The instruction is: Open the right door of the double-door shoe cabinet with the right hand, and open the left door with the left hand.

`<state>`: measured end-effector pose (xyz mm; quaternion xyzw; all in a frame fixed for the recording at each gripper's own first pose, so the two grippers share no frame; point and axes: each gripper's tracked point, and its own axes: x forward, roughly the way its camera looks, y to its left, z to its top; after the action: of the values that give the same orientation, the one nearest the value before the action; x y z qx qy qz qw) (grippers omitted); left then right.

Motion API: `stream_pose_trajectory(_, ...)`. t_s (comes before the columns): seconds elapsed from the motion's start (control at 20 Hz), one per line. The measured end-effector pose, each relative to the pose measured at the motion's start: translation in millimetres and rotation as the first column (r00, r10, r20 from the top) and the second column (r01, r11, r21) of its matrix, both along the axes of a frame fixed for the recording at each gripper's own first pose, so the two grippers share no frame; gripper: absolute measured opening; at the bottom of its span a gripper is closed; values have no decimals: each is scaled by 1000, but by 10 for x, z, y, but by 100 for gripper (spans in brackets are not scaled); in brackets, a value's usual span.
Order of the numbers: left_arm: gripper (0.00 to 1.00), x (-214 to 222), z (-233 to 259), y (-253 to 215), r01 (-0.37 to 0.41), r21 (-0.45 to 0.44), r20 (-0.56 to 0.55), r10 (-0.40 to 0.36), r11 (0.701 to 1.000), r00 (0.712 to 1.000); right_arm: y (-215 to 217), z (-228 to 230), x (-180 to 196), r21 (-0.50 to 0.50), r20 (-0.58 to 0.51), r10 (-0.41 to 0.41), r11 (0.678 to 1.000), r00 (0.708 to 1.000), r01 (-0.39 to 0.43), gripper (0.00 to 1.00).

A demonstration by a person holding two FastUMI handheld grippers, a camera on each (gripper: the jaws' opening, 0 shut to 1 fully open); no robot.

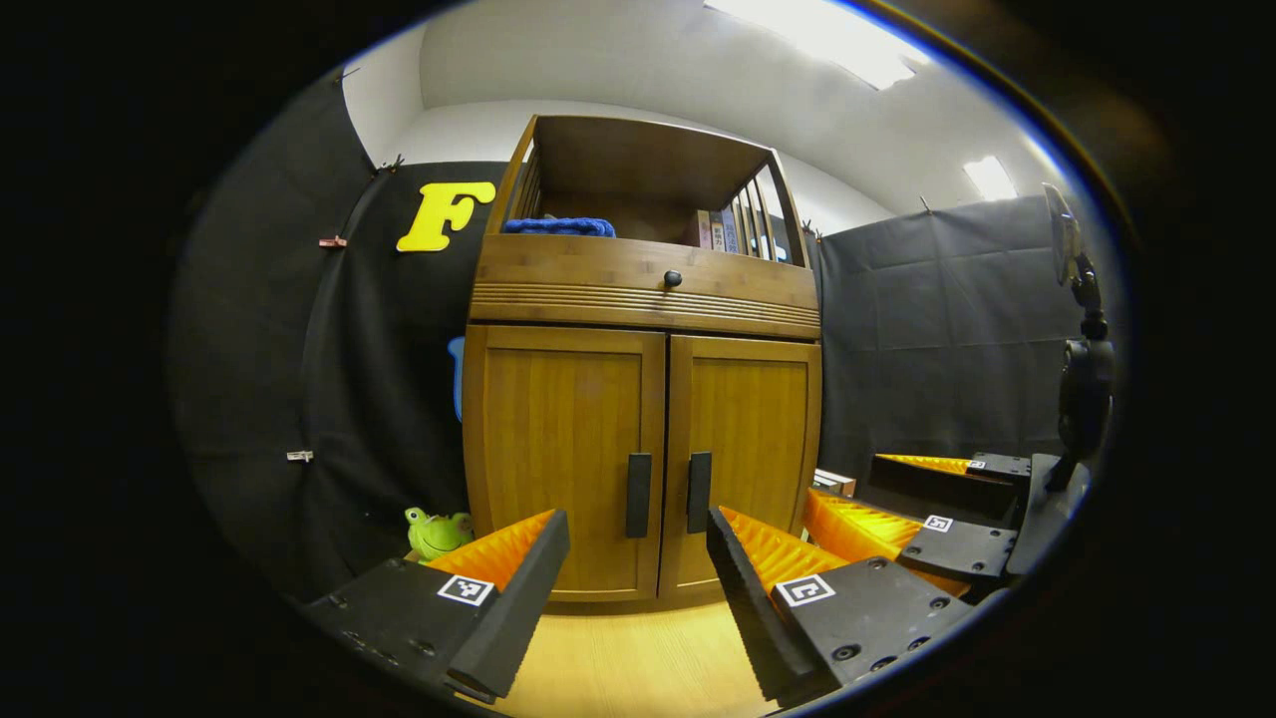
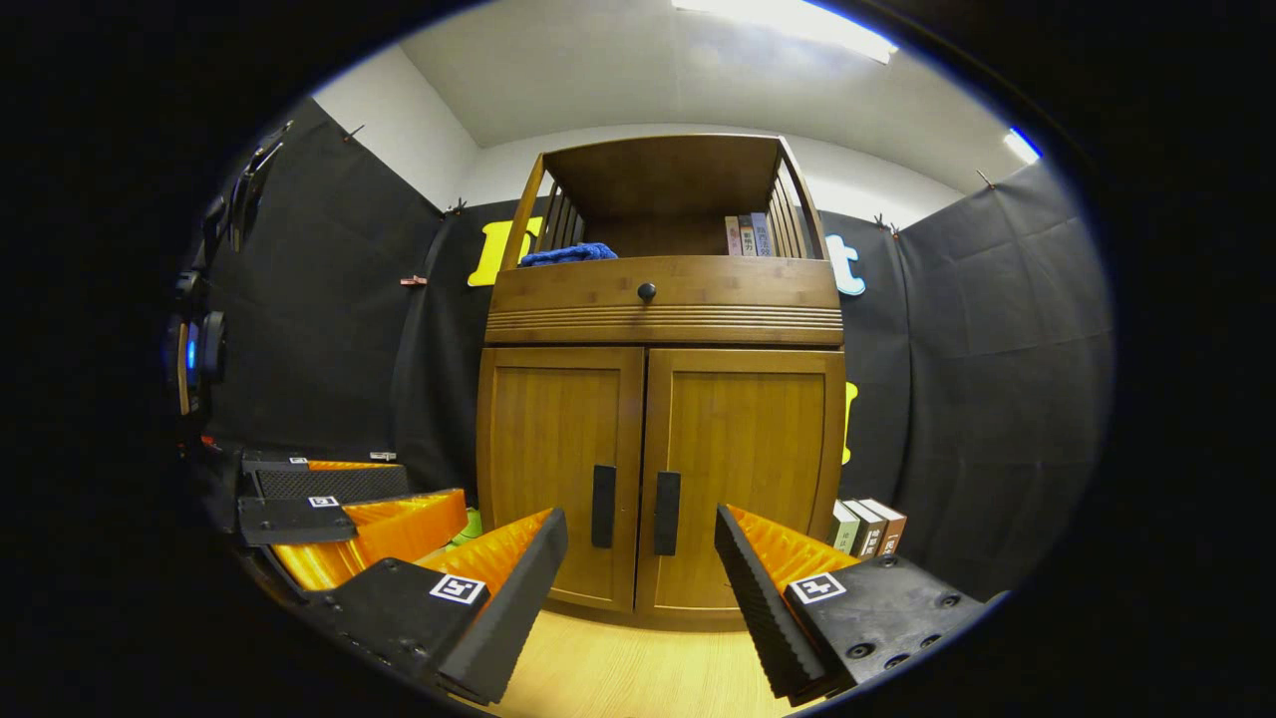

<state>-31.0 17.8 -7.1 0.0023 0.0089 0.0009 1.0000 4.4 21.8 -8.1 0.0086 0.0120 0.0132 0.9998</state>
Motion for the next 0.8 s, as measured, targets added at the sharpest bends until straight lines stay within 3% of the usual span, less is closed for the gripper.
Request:
stream_pose_trajectory(0.4,87,-38,-10,106,3,-8,11,-3,1000,1000,-1,-95,374,10,-8,-7,1000,1000,7,94)
stream_pose_trajectory(0.8,87,-112,-73,477,-85,22,12,85,996,996,-48,-409,1102,44,-28,-57,997,998,58,95)
